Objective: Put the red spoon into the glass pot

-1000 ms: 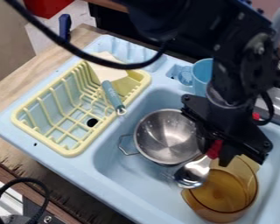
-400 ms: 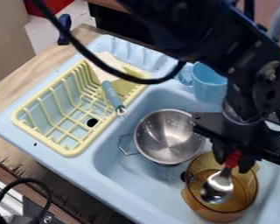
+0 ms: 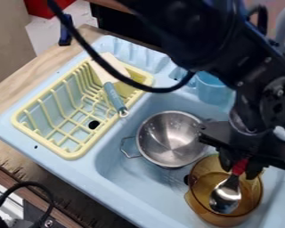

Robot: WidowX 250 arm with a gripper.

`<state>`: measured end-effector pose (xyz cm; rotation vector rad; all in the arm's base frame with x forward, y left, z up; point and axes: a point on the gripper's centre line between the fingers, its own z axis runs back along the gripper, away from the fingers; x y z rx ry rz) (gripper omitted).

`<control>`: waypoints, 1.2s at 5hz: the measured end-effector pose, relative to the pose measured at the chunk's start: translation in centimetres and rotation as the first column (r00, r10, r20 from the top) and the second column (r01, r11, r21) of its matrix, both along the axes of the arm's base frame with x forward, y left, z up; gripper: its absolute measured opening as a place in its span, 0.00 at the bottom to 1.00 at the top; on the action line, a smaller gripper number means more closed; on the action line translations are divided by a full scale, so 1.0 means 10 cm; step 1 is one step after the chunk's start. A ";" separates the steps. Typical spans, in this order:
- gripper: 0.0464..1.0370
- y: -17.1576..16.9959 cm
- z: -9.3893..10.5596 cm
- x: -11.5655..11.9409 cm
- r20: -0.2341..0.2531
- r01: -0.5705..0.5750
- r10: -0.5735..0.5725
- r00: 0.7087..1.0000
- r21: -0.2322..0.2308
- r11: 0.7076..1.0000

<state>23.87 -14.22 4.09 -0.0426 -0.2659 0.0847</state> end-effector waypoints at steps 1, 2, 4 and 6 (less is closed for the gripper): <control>0.27 0.02 -0.07 0.01 0.006 0.002 -0.002 1.000 0.014 1.000; 0.31 0.01 -0.08 0.01 0.006 -0.014 0.014 1.000 0.011 1.000; 0.90 0.05 -0.12 -0.05 -0.031 -0.016 0.017 0.999 0.017 1.000; 0.96 0.11 0.07 -0.09 -0.047 -0.018 0.017 0.999 -0.007 1.000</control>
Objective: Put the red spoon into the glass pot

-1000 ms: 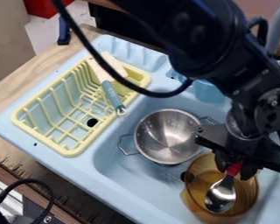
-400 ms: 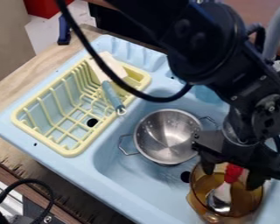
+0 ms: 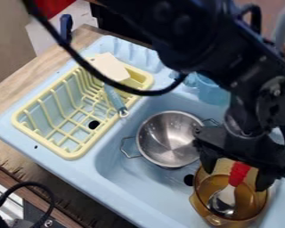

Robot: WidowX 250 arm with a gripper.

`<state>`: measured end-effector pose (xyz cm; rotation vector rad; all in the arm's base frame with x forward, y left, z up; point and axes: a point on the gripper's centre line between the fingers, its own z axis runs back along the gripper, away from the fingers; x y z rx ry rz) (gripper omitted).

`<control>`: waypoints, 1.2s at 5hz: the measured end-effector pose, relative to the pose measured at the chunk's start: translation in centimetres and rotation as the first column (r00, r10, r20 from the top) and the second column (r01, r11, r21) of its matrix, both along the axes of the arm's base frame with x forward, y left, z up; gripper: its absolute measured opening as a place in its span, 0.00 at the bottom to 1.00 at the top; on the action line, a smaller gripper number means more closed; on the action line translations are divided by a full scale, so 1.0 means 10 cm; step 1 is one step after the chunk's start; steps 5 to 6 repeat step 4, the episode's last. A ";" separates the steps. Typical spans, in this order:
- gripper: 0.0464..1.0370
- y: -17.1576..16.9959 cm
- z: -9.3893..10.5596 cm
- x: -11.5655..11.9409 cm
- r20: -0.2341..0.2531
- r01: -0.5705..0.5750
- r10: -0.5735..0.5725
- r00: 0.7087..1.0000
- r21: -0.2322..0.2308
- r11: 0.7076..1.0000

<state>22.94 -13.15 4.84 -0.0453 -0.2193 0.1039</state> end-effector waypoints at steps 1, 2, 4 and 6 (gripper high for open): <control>0.96 0.03 0.06 -0.06 -0.030 0.006 -0.005 1.000 0.012 1.000; 0.96 0.10 0.22 -0.06 -0.032 -0.014 0.015 0.999 0.033 0.999; 0.96 0.49 0.34 -0.19 -0.010 -0.233 0.234 0.972 0.076 0.969; 0.96 0.49 0.34 -0.19 -0.010 -0.233 0.234 0.972 0.076 0.969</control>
